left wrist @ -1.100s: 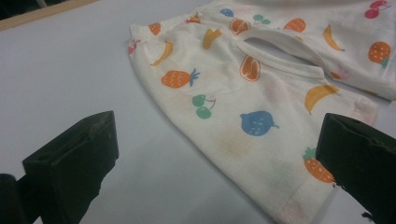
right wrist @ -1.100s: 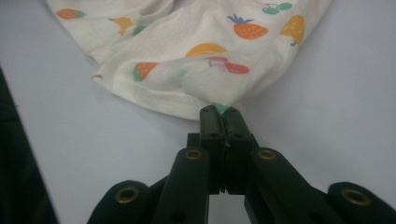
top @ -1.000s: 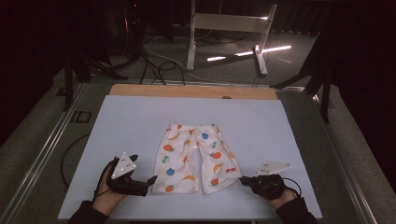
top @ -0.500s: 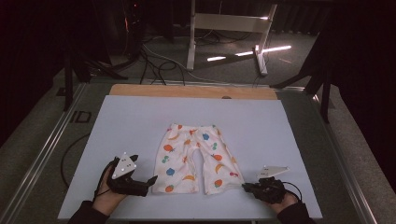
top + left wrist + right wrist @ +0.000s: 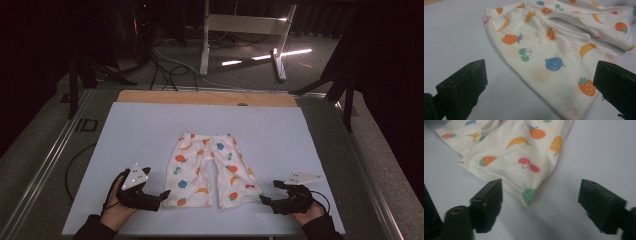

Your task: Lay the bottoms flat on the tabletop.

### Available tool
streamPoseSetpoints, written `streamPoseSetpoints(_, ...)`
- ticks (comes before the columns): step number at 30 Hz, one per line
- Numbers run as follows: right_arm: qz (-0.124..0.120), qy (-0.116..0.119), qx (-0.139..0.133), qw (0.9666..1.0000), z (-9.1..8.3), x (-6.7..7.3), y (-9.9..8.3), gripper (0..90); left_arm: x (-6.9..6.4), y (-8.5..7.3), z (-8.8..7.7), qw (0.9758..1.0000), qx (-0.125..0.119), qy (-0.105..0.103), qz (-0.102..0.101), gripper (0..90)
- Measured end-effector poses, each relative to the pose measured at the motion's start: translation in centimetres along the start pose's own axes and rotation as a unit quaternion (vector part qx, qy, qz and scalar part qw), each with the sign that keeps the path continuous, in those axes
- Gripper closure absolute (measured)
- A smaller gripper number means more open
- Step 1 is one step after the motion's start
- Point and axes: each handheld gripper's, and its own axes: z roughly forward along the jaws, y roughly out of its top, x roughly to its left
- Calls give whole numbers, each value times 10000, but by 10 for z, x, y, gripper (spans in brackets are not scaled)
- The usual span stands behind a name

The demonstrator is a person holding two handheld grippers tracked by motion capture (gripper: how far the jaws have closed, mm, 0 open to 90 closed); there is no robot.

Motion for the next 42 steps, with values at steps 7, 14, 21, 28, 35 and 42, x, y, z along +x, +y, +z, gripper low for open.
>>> streamPoseSetpoints(7, -105, -120, -117, 9998, 6, -7, 16, 159, 3, 12, 6, 9998, 71, -155, 75, 1)
streamPoseSetpoints(14, -193, -163, -185, 9995, 19, -15, 33, 151, 12, 26, 18, 9990, 217, -384, 93, 1)
streamPoseSetpoints(21, -275, -285, -322, 9987, 32, -25, 54, 151, 29, 41, 29, 9991, 263, -322, 43, 1)
streamPoseSetpoints(28, -235, -336, -391, 9984, 48, -35, 78, 146, 49, 56, 44, 9994, 239, -213, 92, 1)
streamPoseSetpoints(35, -89, -312, -490, 9983, 67, -42, 109, 146, 67, 75, 65, 9993, 356, -111, 19, 2)
streamPoseSetpoints(42, 186, -371, -465, 9981, 95, -50, 131, 141, 79, 89, 90, 9977, 562, -71, -380, 2)
